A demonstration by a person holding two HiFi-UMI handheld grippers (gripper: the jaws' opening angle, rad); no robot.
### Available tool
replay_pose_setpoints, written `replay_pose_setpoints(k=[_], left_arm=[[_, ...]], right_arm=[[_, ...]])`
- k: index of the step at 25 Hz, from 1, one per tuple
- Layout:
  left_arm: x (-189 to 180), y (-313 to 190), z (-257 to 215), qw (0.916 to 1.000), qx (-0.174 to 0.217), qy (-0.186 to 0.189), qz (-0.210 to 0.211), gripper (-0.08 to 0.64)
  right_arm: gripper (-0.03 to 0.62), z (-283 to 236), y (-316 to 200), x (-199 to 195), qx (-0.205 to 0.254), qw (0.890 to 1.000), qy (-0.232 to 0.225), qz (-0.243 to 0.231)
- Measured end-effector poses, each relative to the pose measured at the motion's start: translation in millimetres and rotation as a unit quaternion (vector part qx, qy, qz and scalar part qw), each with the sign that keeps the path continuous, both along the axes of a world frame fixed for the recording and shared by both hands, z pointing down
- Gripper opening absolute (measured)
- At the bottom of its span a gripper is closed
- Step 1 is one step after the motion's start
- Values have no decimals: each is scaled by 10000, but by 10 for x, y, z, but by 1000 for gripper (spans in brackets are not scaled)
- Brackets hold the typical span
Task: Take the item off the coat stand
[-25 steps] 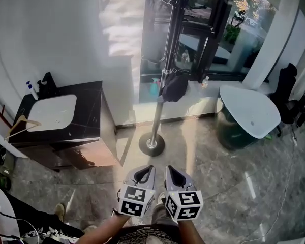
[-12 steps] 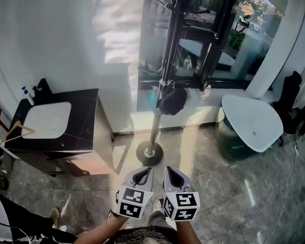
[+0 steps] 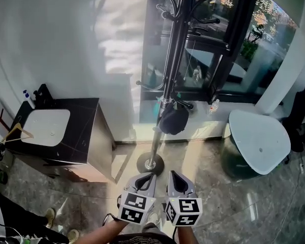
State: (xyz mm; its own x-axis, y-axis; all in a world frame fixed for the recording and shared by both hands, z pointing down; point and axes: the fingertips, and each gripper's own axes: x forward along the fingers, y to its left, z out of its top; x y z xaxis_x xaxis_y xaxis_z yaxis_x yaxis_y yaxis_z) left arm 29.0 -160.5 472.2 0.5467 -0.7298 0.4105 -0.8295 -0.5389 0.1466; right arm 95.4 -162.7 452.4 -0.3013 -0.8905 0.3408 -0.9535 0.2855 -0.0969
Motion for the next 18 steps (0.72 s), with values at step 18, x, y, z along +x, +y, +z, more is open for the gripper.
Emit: replay_pose_setpoints(k=[18], left_arm=[[494, -721, 20, 9989, 37, -228, -413, 6]], right_arm=[[6, 72, -842, 425, 85, 9983, -243, -530]])
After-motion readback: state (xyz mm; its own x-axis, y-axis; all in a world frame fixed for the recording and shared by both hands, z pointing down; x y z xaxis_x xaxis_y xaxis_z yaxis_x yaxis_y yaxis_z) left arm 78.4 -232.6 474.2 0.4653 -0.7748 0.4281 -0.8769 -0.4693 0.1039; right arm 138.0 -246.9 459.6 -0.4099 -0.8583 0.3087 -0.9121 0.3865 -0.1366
